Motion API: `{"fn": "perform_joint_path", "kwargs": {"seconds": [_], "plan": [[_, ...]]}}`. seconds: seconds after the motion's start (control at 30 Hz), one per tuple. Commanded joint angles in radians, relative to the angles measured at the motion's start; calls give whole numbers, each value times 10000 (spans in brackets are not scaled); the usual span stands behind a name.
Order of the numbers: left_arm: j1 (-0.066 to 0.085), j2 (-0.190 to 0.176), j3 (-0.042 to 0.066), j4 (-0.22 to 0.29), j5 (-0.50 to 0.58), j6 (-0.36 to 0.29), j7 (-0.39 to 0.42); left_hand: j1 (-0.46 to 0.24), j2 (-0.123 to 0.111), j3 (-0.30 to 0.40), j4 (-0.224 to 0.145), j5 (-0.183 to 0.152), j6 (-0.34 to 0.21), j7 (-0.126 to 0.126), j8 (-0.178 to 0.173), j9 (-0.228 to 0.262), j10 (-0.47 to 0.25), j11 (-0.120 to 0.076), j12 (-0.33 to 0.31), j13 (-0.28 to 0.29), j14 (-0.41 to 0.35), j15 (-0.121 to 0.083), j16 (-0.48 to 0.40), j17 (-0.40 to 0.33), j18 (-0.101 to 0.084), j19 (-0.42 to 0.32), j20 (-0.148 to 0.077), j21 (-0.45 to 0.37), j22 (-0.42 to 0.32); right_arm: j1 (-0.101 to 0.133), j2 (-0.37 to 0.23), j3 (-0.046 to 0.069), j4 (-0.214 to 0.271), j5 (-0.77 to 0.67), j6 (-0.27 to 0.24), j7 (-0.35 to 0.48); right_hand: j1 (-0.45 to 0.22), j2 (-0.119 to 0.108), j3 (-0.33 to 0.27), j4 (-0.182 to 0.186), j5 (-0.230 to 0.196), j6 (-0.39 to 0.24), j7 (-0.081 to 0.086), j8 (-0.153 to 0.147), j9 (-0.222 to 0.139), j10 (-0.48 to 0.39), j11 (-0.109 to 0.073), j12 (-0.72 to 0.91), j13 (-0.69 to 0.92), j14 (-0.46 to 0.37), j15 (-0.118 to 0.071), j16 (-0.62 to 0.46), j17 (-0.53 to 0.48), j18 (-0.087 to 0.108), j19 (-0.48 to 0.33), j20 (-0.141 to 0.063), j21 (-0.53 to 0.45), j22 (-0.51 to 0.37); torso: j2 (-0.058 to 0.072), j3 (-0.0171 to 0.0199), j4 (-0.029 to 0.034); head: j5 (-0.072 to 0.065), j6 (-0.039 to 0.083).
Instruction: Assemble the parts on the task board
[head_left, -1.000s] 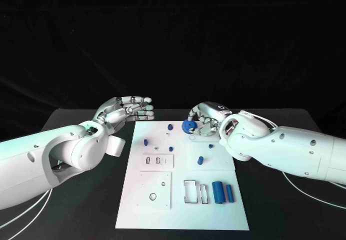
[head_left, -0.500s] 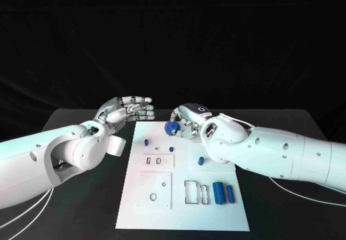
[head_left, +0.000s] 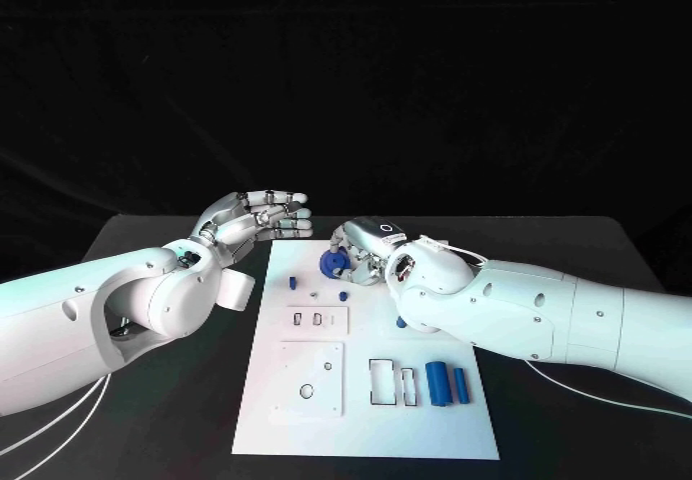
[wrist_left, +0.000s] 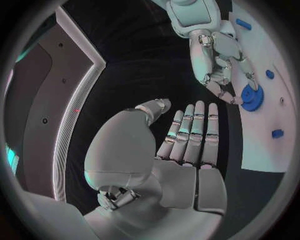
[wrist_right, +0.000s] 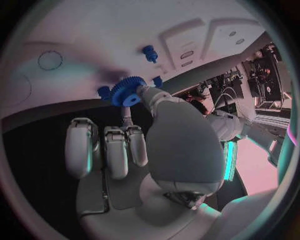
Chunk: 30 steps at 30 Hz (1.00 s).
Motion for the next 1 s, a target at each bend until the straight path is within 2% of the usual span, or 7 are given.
{"fn": "perform_joint_path", "kwargs": {"seconds": [0.03,0.5,0.67,0.77,0.83,0.93,1.0], "plan": [[11,28,7,35,38,145,118,-97,10,58,-10,-40,-59,470,63,9,-35,55,18,-4,-53,-3,-33,9,104,-57,-15,-38,-8,-25,36,1,-110,-165,282,-98,-5,37,74,-5,31,327,-310,43,130,-25,52,-38,1113,1042,-12,40,2633,-163,18,-15,-4,440,3,7,4,15,-29],[11,49,7,30,38,166,108,-112,12,67,-18,-43,-64,472,71,12,-37,57,19,-4,-70,1,-39,9,103,-70,-11,-46,-13,-61,119,1,-390,-124,341,-206,-64,18,109,-1,18,281,-283,-11,116,-67,77,-73,1062,1042,8,40,2633,-159,6,0,-23,427,2,14,-13,39,-56],[12,54,7,30,38,173,100,-123,13,72,-24,-45,-69,473,75,14,-38,58,20,-4,-79,3,-41,9,103,-78,-8,-50,-15,-65,152,1,-425,-95,316,-183,-154,-50,155,-14,-28,145,-221,-144,72,-146,128,-142,967,1042,49,40,2633,-151,-17,33,-62,402,-5,12,-8,39,-69],[13,64,7,29,38,180,93,-131,11,73,-25,-47,-72,475,77,15,-40,60,20,-4,-84,5,-43,9,103,-82,-7,-53,-17,-66,165,1,-426,-42,332,-129,-320,-160,144,10,-99,-111,-114,-377,-43,-187,219,-179,921,1042,124,40,2633,-148,-34,92,-93,390,-3,11,-7,48,-85],[13,69,7,29,38,183,90,-131,11,73,-25,-47,-72,475,77,15,-40,60,20,-4,-84,5,-43,9,103,-82,-7,-53,-17,-66,168,1,-424,10,352,-90,-497,-275,51,42,-182,-467,18,-679,-223,-257,339,-238,840,1042,228,40,2633,-142,-58,179,-135,368,-5,11,-16,53,-89],[14,71,8,25,38,187,82,-131,11,73,-25,-47,-72,475,77,15,-40,60,20,-4,-84,5,-43,9,103,-82,-7,-53,-17,-65,156,1,-407,70,378,-46,-674,-304,-152,91,-294,-758,111,-912,-394,-336,430,-300,753,1042,314,40,2633,-134,-73,268,-167,358,-8,14,-26,68,-91],[14,70,8,17,38,189,80,-131,11,73,-25,-47,-72,475,77,15,-40,60,20,-4,-84,5,-43,9,103,-82,-7,-53,-17,-65,127,1,-377,120,378,-24,-882,-272,-478,217,-172,-874,152,-1019,-516,-369,477,-324,723,1042,359,40,2633,-129,-76,328,-183,366,-8,17,-25,65,-89]]}}
